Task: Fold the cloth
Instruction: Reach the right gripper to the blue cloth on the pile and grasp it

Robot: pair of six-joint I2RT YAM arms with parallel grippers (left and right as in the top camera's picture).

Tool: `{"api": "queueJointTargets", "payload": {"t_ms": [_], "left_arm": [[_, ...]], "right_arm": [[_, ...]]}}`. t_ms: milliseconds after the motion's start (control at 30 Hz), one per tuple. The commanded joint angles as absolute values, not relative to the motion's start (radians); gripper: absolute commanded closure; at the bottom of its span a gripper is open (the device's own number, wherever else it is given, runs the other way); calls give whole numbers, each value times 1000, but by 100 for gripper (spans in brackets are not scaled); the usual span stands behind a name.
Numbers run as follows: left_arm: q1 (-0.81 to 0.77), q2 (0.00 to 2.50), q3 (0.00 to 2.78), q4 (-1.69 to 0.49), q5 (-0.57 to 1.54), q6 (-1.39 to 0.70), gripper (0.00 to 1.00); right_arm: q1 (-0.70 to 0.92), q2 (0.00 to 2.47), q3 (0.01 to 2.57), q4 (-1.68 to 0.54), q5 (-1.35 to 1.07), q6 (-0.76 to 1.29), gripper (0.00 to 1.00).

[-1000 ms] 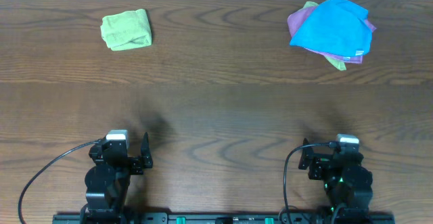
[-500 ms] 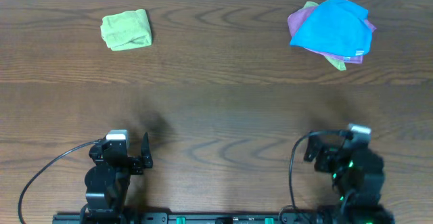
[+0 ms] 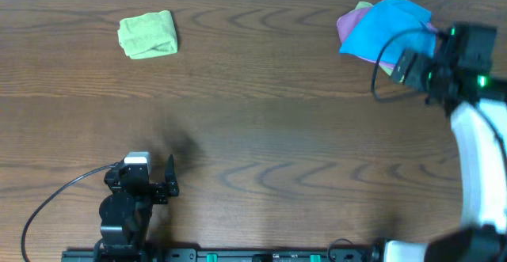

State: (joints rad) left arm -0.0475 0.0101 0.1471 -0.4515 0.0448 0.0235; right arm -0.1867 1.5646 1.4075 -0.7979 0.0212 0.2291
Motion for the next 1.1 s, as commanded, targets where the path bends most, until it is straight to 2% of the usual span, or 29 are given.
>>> {"api": "queueJointTargets", "payload": {"t_ms": [0, 300, 467, 767, 867, 967, 1067], "left_arm": [[-43, 4, 131, -460, 34, 30, 5], [-43, 4, 131, -460, 34, 30, 5], [-43, 4, 131, -460, 34, 30, 5], [-43, 4, 131, -460, 34, 30, 5], [-43, 4, 131, -460, 34, 30, 5], [-43, 4, 131, -460, 34, 30, 5], [-43, 4, 131, -460, 34, 30, 5]], "right_arm": [[-216, 1695, 1527, -790, 26, 185, 1], [-241, 1993, 1633, -545, -22, 185, 1], [-241, 2076, 1633, -400, -22, 178, 1], [-242, 2159, 1633, -294, -20, 178, 1], [-242, 2178, 1633, -264, -31, 179, 12], [-242, 2190, 1633, -263, -30, 178, 35], [-242, 2190, 1633, -253, -31, 178, 54]]}}
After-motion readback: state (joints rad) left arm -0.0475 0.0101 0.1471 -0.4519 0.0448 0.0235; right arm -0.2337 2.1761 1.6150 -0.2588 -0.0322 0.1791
